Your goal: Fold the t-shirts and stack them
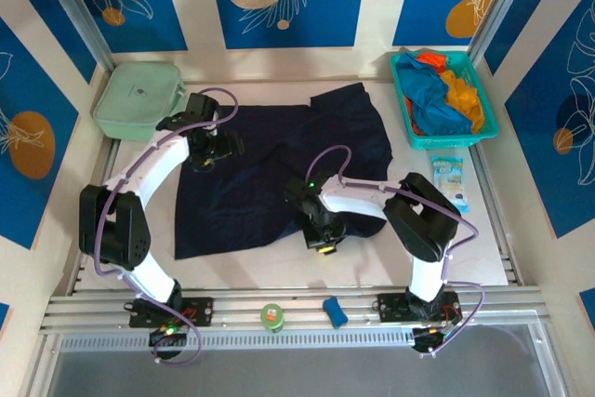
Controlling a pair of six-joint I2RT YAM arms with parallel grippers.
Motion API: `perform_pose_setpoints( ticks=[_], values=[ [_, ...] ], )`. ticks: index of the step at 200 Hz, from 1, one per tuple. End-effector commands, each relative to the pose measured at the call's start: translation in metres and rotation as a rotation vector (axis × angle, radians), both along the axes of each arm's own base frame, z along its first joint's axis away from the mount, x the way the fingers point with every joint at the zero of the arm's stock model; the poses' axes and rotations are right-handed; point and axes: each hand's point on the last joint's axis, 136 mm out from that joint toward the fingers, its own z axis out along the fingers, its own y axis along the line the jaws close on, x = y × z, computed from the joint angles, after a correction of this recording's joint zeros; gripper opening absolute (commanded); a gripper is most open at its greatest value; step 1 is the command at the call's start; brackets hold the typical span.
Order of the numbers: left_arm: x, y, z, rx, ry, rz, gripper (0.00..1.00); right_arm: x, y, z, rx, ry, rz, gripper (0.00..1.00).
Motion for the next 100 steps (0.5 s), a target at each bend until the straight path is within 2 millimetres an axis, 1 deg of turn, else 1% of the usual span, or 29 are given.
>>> perform_pose_setpoints(
  ticks=[1, 10, 21, 34, 49, 58, 65, 75, 87, 100],
  values=[
    [-0.003, -0.004, -0.002, -0.011, 0.004, -0.02, 0.79, -0.009, -0.011, 0.02, 0.009, 0.005, 0.033, 0.0],
    [-0.003, -0.004, -0.002, -0.013, 0.001, -0.023, 0.79, -0.015, -0.01, 0.03, 0.035, 0.018, 0.069, 0.0],
    [-0.003, -0.004, -0.001, -0.013, -0.001, -0.025, 0.79, -0.028, -0.012, 0.043, 0.056, 0.042, 0.124, 0.0],
    [-0.004, -0.004, -0.001, -0.009, -0.002, -0.029, 0.79, -0.049, -0.017, 0.056, 0.074, 0.092, 0.187, 0.0],
    [-0.004, -0.002, -0.002, -0.001, -0.003, -0.031, 0.79, -0.078, -0.027, 0.068, 0.076, 0.162, 0.243, 0.0],
    [-0.004, -0.002, -0.003, 0.002, -0.004, -0.031, 0.79, -0.094, -0.033, 0.072, 0.075, 0.204, 0.263, 0.0],
    [-0.004, -0.002, -0.004, 0.003, -0.002, -0.03, 0.79, -0.107, -0.032, 0.075, 0.106, 0.238, 0.275, 0.0],
    [-0.004, -0.001, -0.005, 0.002, -0.003, -0.03, 0.79, -0.12, -0.031, 0.078, 0.136, 0.263, 0.285, 0.0],
    [-0.004, -0.002, -0.007, -0.002, 0.0, -0.032, 0.79, -0.13, -0.027, 0.081, 0.164, 0.287, 0.293, 0.0],
    [-0.004, -0.004, -0.01, -0.005, 0.004, -0.035, 0.79, -0.136, -0.029, 0.083, 0.162, 0.298, 0.283, 0.0]
  ],
)
